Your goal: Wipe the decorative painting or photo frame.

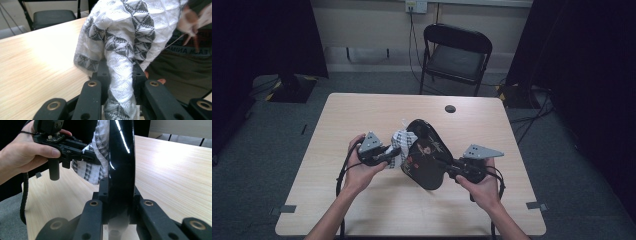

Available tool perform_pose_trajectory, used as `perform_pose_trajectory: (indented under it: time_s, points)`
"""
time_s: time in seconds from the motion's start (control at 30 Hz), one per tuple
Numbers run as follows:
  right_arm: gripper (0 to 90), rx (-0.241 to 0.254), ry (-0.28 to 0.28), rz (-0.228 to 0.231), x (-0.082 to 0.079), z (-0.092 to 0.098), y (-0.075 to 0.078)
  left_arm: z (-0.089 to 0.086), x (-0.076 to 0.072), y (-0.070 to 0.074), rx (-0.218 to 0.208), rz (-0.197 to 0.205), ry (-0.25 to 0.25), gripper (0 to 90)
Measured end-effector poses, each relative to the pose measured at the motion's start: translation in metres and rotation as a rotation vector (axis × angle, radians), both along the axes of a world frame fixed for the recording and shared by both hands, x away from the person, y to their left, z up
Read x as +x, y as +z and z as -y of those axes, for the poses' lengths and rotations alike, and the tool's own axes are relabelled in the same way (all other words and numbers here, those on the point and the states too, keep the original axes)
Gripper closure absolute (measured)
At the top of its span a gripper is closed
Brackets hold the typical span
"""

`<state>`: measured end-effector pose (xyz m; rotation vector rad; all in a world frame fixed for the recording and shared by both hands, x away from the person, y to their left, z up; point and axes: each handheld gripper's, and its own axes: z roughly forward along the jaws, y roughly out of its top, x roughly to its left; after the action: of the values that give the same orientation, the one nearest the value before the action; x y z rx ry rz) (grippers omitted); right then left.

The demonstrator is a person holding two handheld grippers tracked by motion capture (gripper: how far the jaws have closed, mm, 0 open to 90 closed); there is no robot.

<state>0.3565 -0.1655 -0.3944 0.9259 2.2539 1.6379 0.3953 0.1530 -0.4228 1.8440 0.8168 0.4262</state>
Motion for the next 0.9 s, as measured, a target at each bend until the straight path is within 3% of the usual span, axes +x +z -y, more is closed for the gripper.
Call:
perform_pose_trajectory:
  time_s: [0.23, 0.37, 0.5, 0.63, 0.77, 0.9]
  points:
    - [80.1, 0.002, -0.001, -0.003, 0.000, 0.001, 0.000, 0.022, -0.011, 0.008, 0.007, 0.016, -0.111, 75.6]
    - [80.1, 0.001, 0.000, -0.002, 0.000, 0.001, 0.000, 0.034, -0.017, 0.011, -0.023, 0.027, -0.190, 75.2]
    - [80.1, 0.001, -0.001, -0.003, 0.000, 0.001, 0.000, 0.030, -0.014, 0.009, -0.015, 0.027, -0.167, 75.4]
    - [80.0, 0.001, -0.001, -0.002, 0.000, 0.001, 0.000, 0.013, -0.006, 0.004, 0.006, 0.015, -0.067, 75.4]
    - [80.0, 0.003, 0.001, -0.001, 0.000, 0.000, 0.000, -0.002, 0.001, 0.000, -0.002, -0.004, 0.013, 75.3]
    - [80.1, 0.004, 0.001, -0.003, 0.001, 0.000, 0.000, -0.003, 0.001, -0.002, -0.012, -0.009, -0.005, 75.4]
